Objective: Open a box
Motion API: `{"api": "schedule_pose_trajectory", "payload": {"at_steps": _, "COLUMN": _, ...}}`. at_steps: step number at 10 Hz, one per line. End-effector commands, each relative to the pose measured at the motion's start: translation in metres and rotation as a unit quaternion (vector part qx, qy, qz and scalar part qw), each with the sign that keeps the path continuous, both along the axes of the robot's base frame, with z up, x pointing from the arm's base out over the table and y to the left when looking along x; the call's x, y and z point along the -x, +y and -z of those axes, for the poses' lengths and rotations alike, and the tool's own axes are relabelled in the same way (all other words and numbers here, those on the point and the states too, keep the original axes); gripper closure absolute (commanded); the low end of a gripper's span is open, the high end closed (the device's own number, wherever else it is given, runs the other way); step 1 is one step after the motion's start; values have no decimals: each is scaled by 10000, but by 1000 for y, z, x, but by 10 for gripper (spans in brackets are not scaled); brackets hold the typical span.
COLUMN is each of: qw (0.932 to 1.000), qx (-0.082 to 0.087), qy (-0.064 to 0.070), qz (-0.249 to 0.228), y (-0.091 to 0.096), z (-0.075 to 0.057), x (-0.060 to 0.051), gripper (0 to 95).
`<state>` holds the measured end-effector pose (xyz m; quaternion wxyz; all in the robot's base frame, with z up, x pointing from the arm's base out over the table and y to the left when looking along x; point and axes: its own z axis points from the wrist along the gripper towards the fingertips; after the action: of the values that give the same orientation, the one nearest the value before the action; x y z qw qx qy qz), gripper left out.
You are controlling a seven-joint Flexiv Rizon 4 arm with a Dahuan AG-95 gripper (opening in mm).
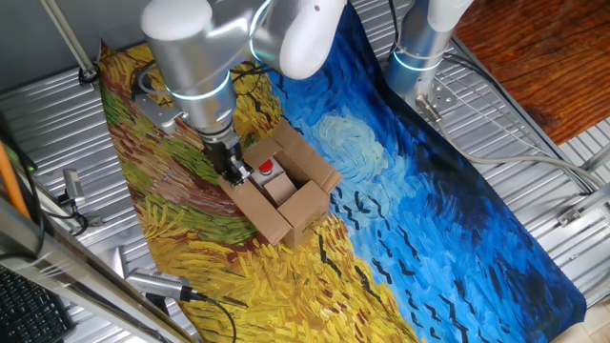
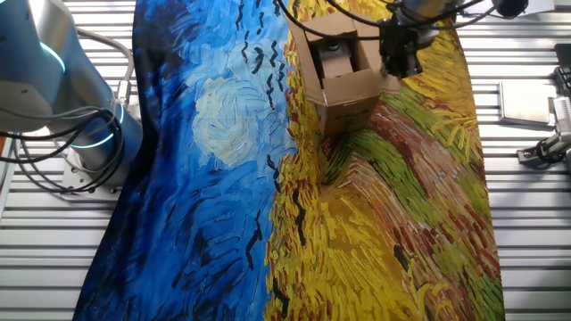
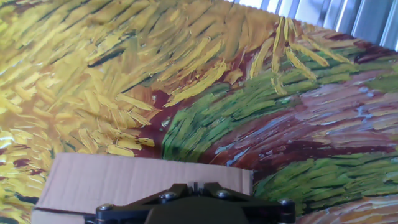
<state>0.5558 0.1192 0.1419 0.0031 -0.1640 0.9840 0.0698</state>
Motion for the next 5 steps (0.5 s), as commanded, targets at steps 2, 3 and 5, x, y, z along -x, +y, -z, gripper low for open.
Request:
{"api": "schedule_pose_trajectory", "payload": {"at_steps": 2, "qw": 9999, "qx": 15, "qy": 92, "qz": 107, "y": 11, "z": -20, "x": 12, "gripper": 950}}
{"api": "schedule_pose_trajectory", "payload": {"at_steps": 3, "qw": 9999, "qx": 13, "qy": 99, "qz": 122, "y": 13, "z": -22, "x": 17, "gripper": 950}}
{"api": "schedule_pose_trajectory", "payload": {"at_steps": 5, "qw": 9998, "qx": 7, "qy": 91, "qz": 167, "y": 15, "z": -18, "x": 40, "gripper": 950}}
